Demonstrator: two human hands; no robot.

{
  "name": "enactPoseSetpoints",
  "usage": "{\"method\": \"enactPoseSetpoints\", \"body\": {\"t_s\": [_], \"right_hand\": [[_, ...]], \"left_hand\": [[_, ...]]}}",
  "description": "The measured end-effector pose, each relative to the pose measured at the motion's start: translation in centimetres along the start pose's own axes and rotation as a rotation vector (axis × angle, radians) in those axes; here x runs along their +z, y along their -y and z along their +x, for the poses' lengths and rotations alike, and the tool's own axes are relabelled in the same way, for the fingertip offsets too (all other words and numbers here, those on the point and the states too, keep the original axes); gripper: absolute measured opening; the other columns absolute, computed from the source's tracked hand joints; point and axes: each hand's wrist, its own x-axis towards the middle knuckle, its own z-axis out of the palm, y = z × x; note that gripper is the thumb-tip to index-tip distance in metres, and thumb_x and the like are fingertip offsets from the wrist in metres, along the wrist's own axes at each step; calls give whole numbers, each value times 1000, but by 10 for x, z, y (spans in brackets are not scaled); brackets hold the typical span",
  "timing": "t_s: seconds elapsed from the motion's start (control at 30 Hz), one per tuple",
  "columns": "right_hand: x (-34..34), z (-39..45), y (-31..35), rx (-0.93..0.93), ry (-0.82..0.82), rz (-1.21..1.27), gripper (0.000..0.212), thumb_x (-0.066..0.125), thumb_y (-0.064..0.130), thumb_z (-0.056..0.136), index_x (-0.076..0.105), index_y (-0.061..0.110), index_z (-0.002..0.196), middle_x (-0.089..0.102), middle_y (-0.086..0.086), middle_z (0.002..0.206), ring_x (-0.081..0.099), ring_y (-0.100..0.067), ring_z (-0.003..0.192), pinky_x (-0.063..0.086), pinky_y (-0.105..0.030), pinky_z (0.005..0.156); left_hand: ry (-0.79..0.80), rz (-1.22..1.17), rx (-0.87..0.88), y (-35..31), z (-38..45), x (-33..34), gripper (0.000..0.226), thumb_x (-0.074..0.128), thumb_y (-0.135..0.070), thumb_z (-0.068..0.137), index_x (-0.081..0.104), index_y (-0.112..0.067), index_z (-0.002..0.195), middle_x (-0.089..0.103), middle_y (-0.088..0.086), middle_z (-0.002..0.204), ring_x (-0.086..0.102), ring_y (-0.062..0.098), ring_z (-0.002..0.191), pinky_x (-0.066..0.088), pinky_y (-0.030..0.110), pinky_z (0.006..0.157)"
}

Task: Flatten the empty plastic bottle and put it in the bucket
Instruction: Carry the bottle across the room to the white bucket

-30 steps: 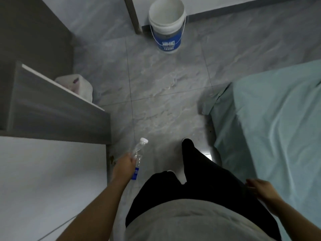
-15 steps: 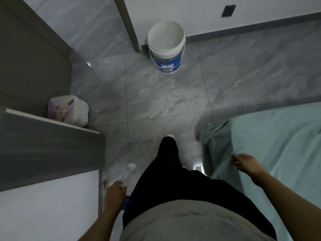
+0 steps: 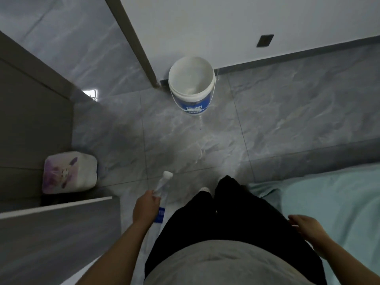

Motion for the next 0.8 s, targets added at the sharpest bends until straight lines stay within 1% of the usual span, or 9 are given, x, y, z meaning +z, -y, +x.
{"method": "enactPoseSetpoints", "body": {"t_s": [0.1, 0.23, 0.33, 0.37, 0.5, 0.6, 0.63, 0.73, 0.8], "right_hand": [[-5, 17, 29, 10, -14, 8, 26, 46, 7, 91, 60, -12, 101, 61, -20, 90, 55, -29, 73, 40, -38, 74], [-11, 51, 87, -15, -1, 14, 29, 45, 9, 91, 59, -13, 104, 62, -23, 97, 57, -32, 84, 40, -40, 78], [-12, 71, 146, -79, 8, -19, 24, 42, 11, 92, 62, -3, 87, 63, -31, 103, 57, -30, 84, 40, -37, 73], [-12, 78, 167, -110, 21, -32, 24, 41, 11, 93, 62, 0, 87, 64, -31, 106, 57, -30, 87, 40, -36, 74], [-4, 108, 243, -169, 63, -80, 32, 40, 9, 94, 60, -13, 107, 61, -32, 115, 59, -36, 98, 44, -31, 71], [4, 124, 292, -189, 80, -109, 34, 39, 7, 94, 54, -17, 113, 58, -34, 120, 56, -44, 110, 45, -20, 57], [7, 129, 307, -191, 86, -115, 34, 38, 7, 94, 52, -17, 114, 56, -34, 121, 55, -44, 112, 43, -22, 60], [14, 143, 341, -157, 84, -140, 34, 38, 8, 95, 52, -16, 115, 56, -33, 122, 54, -45, 112, 39, -31, 78], [18, 151, 359, -143, 63, -162, 34, 39, 8, 94, 54, -14, 114, 57, -32, 121, 56, -43, 110, 40, -32, 79]], "left_hand": [[-24, -14, 8, -37, 35, -12, 20, 48, -14, 89, 60, 0, 96, 67, 26, 94, 61, 33, 84, 39, 30, 66], [-34, -16, -4, -72, 73, -23, 20, 48, -15, 89, 59, -1, 97, 67, 25, 94, 61, 35, 84, 41, 34, 68], [-16, -6, -52, -87, 86, -28, 18, 48, -14, 89, 59, 0, 96, 67, 27, 95, 62, 35, 86, 38, 31, 67], [-11, -6, -69, -89, 90, -29, 18, 48, -13, 89, 59, 0, 95, 67, 27, 95, 62, 35, 86, 38, 30, 67], [17, -11, -144, -96, 106, -38, 19, 47, -11, 89, 59, 3, 94, 66, 29, 97, 62, 36, 88, 41, 33, 69], [35, 5, -158, -104, 121, -47, 18, 49, -8, 88, 58, 5, 95, 66, 29, 100, 62, 38, 93, 41, 34, 70], [40, 4, -170, -109, 128, -50, 17, 50, -9, 88, 58, 5, 94, 66, 29, 99, 62, 38, 92, 39, 33, 69], [40, -4, -200, -124, 158, -65, 13, 49, -9, 88, 58, 0, 90, 67, 28, 98, 62, 37, 92, 36, 31, 68], [46, 2, -182, -138, 185, -77, 16, 50, -9, 88, 59, 2, 96, 67, 28, 99, 62, 38, 94, 39, 32, 71]]}}
